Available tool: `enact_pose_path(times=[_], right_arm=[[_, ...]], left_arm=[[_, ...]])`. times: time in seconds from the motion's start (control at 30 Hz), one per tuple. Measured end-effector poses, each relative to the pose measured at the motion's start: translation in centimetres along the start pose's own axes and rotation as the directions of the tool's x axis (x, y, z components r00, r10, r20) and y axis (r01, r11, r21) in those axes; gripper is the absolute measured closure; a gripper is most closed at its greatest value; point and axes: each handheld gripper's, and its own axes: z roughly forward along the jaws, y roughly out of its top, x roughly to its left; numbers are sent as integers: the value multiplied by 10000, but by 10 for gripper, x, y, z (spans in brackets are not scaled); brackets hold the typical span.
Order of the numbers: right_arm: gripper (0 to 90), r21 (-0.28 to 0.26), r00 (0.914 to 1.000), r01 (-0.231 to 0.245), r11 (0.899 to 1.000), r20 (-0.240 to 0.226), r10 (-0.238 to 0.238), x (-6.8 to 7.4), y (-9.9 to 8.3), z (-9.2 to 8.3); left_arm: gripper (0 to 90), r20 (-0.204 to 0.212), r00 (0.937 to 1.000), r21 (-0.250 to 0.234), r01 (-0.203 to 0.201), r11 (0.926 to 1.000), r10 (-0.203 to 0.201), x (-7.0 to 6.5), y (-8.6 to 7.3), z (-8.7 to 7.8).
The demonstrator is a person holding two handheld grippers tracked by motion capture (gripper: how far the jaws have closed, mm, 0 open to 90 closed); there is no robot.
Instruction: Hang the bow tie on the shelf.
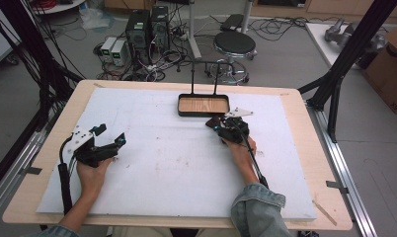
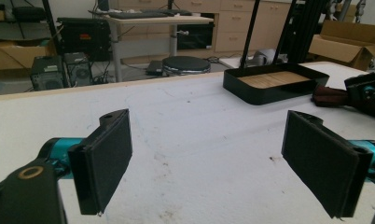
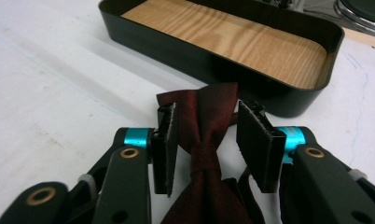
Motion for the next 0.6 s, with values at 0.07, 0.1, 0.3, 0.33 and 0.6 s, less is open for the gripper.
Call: enact_pose_path(times=[0.07,0.1,0.3,0.33,0.6], right_arm=[[611,27,10000,21,10000,-10,-21,0,0,0],[616,120,10000,46,9999,-10,-46,0,0,1],[643,348,9998,90,9994,-160,-85,1,0,3],[650,389,9998,1,9992,-183,6,1,0,3],[693,826,9994,-160,9965,-299,185,-2,0,8]], left_arm=[[165,11,10000,-14,-38,10000,38,0,0,0],[165,11,10000,-14,-38,10000,38,0,0,0],[166,-12,10000,36,-16,10000,16,0,0,0],[166,-19,10000,52,-13,10000,13,0,0,0],[171,-45,10000,51,-41,10000,41,0,0,0]])
